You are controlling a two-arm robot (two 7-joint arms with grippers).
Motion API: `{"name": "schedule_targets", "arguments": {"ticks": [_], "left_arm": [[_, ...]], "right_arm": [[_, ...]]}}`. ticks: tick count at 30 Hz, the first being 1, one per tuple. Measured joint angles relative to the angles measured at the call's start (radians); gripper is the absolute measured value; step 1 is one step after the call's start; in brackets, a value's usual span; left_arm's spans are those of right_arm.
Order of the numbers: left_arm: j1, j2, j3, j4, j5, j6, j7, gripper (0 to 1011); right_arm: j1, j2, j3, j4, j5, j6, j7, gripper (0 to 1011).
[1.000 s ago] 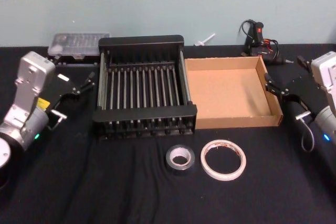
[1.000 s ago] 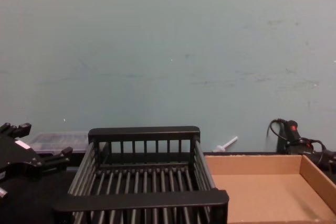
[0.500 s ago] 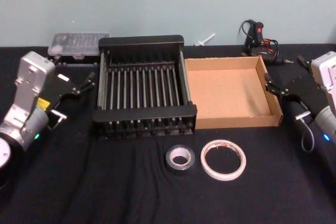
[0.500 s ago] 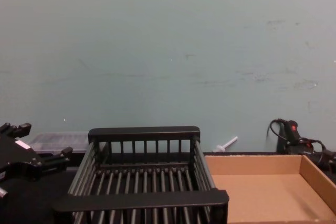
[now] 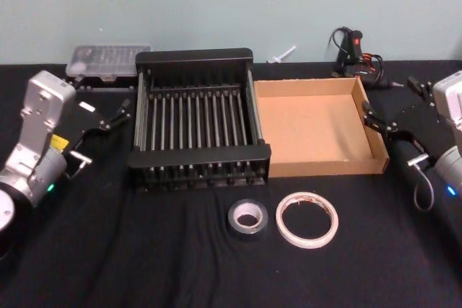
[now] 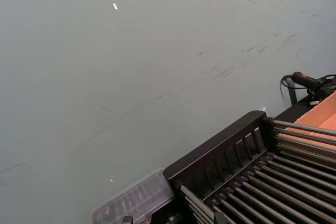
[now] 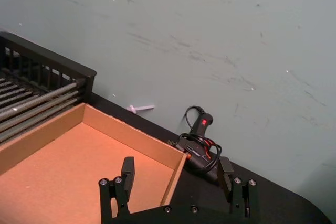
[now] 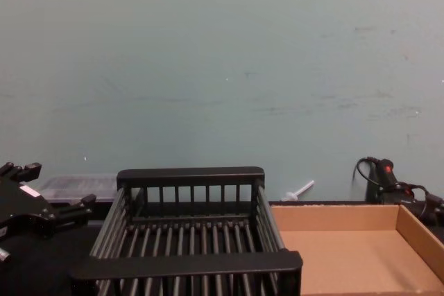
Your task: Pick up the white tape and place it into the black box , Pick up the silver tape and place it into the brown box.
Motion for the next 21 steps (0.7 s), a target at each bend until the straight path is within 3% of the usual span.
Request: {"name": "schedule_targets", "arguments": {"ticks": [21], "left_arm": [[0.000,0.000,0.000,0.000,0.000,0.000,0.000,1001]], "right_arm": [[-0.168,0.030,0.090,-0.200,0.055,0.029,0.048,1002]]}}
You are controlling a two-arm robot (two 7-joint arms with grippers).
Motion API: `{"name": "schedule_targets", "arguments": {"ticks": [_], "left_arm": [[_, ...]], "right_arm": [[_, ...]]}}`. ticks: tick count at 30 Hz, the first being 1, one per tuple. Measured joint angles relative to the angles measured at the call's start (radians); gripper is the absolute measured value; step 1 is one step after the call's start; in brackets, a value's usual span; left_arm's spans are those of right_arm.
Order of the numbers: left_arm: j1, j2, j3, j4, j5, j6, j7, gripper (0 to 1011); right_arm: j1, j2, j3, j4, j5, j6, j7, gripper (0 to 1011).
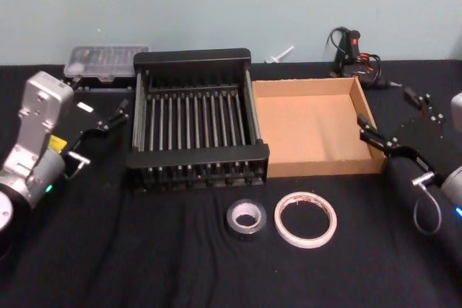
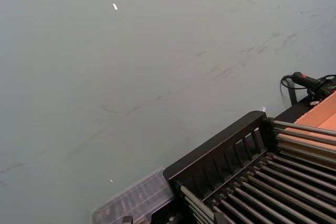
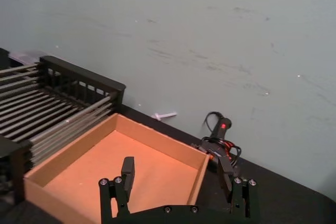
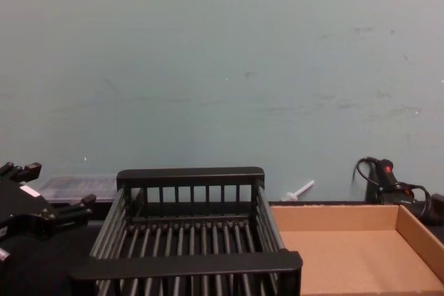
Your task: Pick up the white tape and place it into the black box , Pick up the silver tape and place it into the brown box.
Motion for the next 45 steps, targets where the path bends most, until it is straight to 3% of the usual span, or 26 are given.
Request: {"name": "schedule_targets", "arguments": {"ticks": [10,24,37,45], "left_arm": [[0.000,0.000,0.000,0.000,0.000,0.000,0.000,1002],[0.000,0.000,0.000,0.000,0.000,0.000,0.000,1002],[0.000,0.000,0.000,0.000,0.000,0.000,0.000,1001],[0.000,0.000,0.000,0.000,0.000,0.000,0.000,1001]], "right_arm": [[-0.057,0.002,0.016,-0.060,0.016,0.029,0.034,1002],[-0.104,0.004,0.001,-0.089,0.023,0.130,0.115,1003],[-0.117,-0.005,-0.011,-0.103,0.022,0.262,0.164,1002],[-0.108,-0.022,-0.011,-0.107,0.014,0.378,0.174,1002]]}}
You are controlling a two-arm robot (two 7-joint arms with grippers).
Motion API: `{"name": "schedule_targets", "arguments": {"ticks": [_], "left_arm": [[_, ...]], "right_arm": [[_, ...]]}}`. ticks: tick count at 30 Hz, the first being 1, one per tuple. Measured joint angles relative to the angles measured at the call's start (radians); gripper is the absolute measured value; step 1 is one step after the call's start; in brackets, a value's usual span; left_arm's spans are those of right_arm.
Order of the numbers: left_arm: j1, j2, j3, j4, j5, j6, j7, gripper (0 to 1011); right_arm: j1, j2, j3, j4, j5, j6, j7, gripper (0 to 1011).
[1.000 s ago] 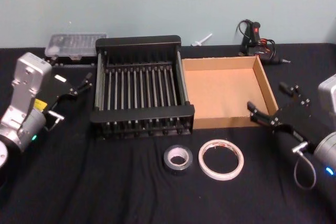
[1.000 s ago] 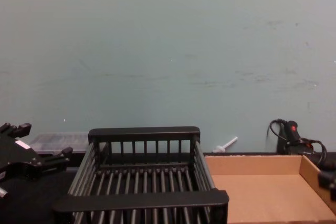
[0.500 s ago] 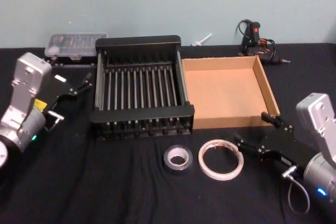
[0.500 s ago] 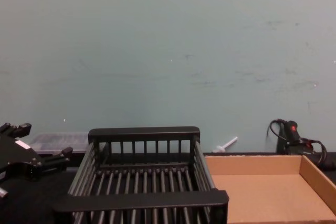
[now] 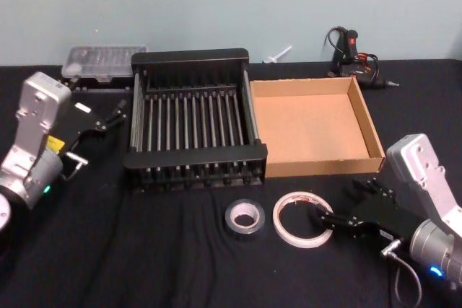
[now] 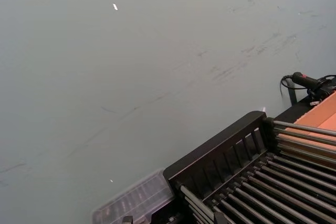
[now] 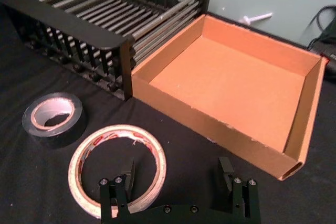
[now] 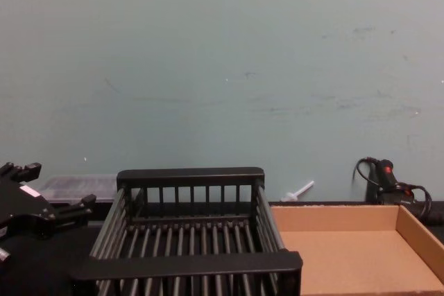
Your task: Pick up the white tape and place it into the black box , Pick up the silver tape and place it into the brown box.
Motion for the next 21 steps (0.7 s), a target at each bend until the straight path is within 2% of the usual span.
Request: {"name": "schedule_targets", "arguments": {"ticks": [12,21], "left_arm": [[0.000,0.000,0.000,0.000,0.000,0.000,0.000,1001],[0.000,0.000,0.000,0.000,0.000,0.000,0.000,1001]], "right_arm": [[0.015,-0.024,-0.005,0.014,-0.028,0.062,0.028,1002],[0.018,-0.046,0.004,0.024,-0.038,0.078,0.043,1002]]}}
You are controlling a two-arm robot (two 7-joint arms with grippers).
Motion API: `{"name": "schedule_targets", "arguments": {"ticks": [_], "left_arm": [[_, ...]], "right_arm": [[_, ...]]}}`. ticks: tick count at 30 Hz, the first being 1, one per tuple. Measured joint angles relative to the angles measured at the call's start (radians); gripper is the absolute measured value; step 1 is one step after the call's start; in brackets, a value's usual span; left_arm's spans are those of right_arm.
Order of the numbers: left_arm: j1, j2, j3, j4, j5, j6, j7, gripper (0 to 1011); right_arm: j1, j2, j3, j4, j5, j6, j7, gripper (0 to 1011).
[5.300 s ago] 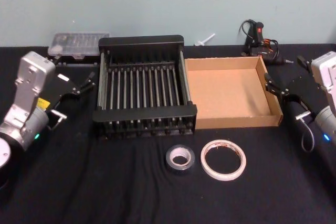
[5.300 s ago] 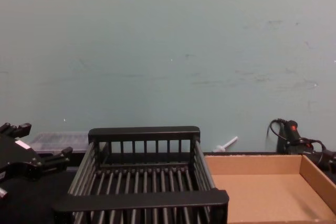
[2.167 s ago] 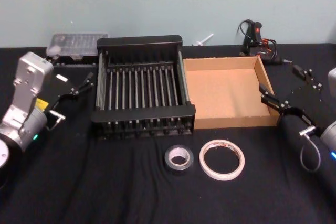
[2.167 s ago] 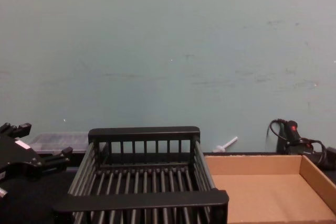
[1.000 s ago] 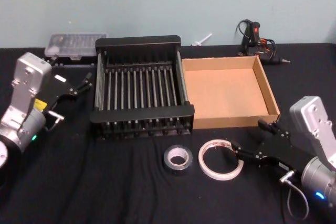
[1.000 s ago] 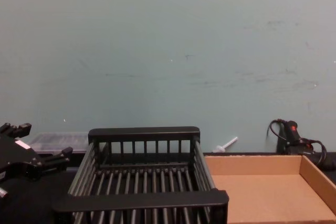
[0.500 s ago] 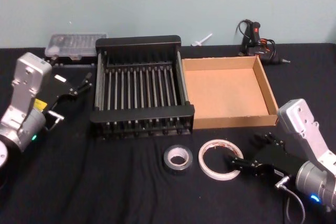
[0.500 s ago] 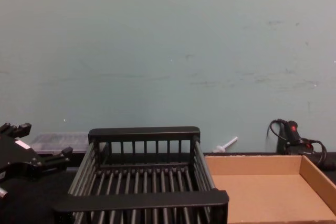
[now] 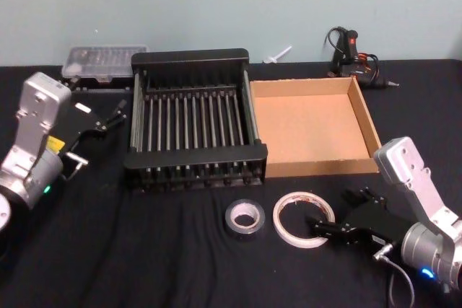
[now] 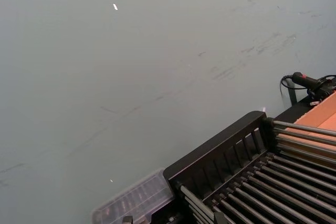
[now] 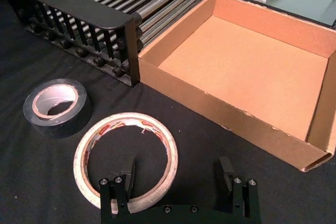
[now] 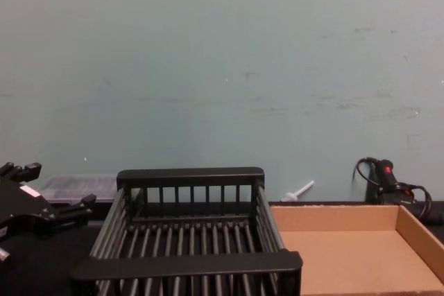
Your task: Pick up the white tape and place it into the black box , Pick up the silver tape and place it into the brown box.
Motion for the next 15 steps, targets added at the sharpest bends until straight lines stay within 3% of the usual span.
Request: {"name": "schedule_targets", "arguments": {"ticks": [15], "left_arm": [[0.000,0.000,0.000,0.000,0.000,0.000,0.000,1001]], "right_arm": [[0.010,-0.034,0.008,0.019,-0.034,0.004,0.028,1002]]}}
